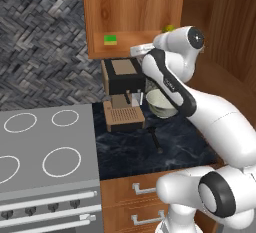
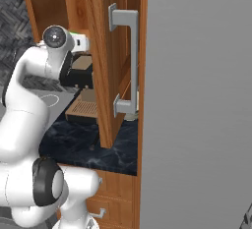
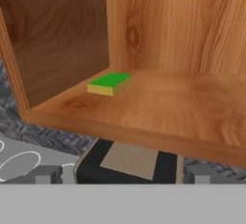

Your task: Pick the dish brush and sponge from the cabinet and place them on the counter.

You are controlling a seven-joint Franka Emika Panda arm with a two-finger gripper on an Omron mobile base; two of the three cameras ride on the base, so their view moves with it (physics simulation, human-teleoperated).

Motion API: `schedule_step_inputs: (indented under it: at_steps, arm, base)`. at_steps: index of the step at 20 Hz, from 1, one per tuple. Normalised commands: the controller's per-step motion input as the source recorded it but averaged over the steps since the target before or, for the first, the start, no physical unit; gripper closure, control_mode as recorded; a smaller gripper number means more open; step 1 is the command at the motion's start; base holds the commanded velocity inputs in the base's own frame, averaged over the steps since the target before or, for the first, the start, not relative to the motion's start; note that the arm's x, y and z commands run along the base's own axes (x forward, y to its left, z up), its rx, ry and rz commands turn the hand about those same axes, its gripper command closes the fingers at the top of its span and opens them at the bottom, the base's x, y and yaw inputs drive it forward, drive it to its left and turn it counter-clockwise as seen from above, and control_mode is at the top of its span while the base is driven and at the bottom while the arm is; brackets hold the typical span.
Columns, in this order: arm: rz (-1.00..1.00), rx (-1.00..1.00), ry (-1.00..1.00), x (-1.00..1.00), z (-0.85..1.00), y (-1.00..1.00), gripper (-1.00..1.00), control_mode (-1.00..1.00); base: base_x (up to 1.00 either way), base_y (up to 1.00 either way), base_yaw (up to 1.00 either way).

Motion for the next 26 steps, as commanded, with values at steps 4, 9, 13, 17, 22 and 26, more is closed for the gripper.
schedule_step_inputs:
  at_steps: [4, 9, 13, 17, 22, 26]
  arm:
    - [-0.03, 0.05, 0.05, 0.24, 0.2, 0.02, -1.0, -1.0]
    - [-0.08, 0.02, 0.03, 0.36, 0.14, 0.17, -1.0, -1.0]
    - [-0.09, 0.0, 0.0, 0.38, 0.08, 0.26, -1.0, -1.0]
    - [-0.04, 0.01, 0.0, 0.29, 0.05, 0.18, -1.0, -1.0]
    - [0.0, 0.0, 0.01, 0.06, 0.01, 0.04, -1.0, -1.0]
    - [0.0, 0.01, 0.02, 0.08, 0.0, 0.0, -1.0, -1.0]
  base:
    - [0.0, 0.0, 0.0]
    - [0.0, 0.0, 0.0]
    - [0.0, 0.0, 0.0]
    - [0.0, 0.0, 0.0]
    - [0.0, 0.0, 0.0]
    - [0.0, 0.0, 0.0]
